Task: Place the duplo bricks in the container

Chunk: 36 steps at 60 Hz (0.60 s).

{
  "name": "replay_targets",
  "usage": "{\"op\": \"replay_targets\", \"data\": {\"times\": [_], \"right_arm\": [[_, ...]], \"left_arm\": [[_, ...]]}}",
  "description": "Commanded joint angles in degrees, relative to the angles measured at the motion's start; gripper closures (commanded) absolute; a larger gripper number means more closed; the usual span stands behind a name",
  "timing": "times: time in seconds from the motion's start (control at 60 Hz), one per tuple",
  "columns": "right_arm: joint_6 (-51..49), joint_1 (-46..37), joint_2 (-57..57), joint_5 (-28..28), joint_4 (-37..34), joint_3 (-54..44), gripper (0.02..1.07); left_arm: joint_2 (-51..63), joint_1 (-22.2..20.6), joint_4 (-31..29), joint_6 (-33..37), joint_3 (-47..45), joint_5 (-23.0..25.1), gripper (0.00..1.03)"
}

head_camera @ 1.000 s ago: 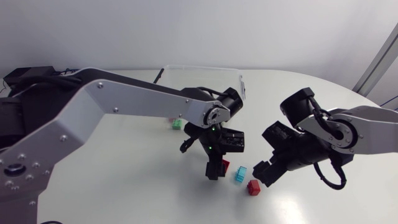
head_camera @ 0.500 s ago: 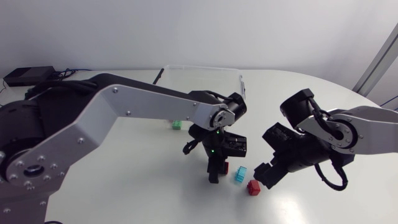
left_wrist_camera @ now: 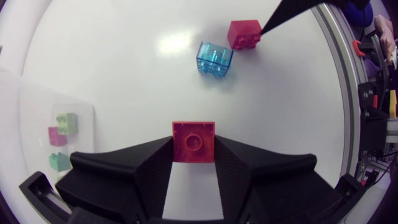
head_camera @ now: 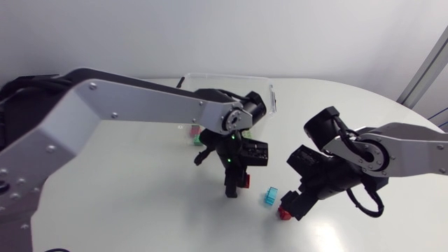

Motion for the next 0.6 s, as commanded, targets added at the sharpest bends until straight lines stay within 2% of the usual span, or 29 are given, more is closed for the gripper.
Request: {"op": "replay_targets", "data": {"times": [0.0, 0.15, 0.3, 0.467, 0.583], "right_arm": [[0.57, 1.61, 2.08, -0.05, -0.96, -1.05, 0.15], [0.92, 3.36, 4.36, 0.56, -0.87, -0.79, 0.15], [1.19, 4.15, 6.56, 1.79, -0.78, -0.53, 0.23], [1.45, 4.24, 9.28, 2.67, 0.89, -0.35, 0.37], [2.06, 4.33, 10.16, 3.55, 2.21, -0.17, 0.55]], "left_arm": [[-6.50, 1.18, -0.88, -0.33, -1.47, 1.31, 0.73], [-12.91, 2.58, -0.88, -1.47, -1.38, 1.84, 0.73], [-17.22, 5.48, -0.70, -3.31, 1.34, 2.28, 0.73], [-19.94, 8.65, 2.28, -6.13, 3.72, 2.98, 0.73], [-20.82, 10.58, 7.21, -9.55, 3.63, 3.42, 0.72]]}}
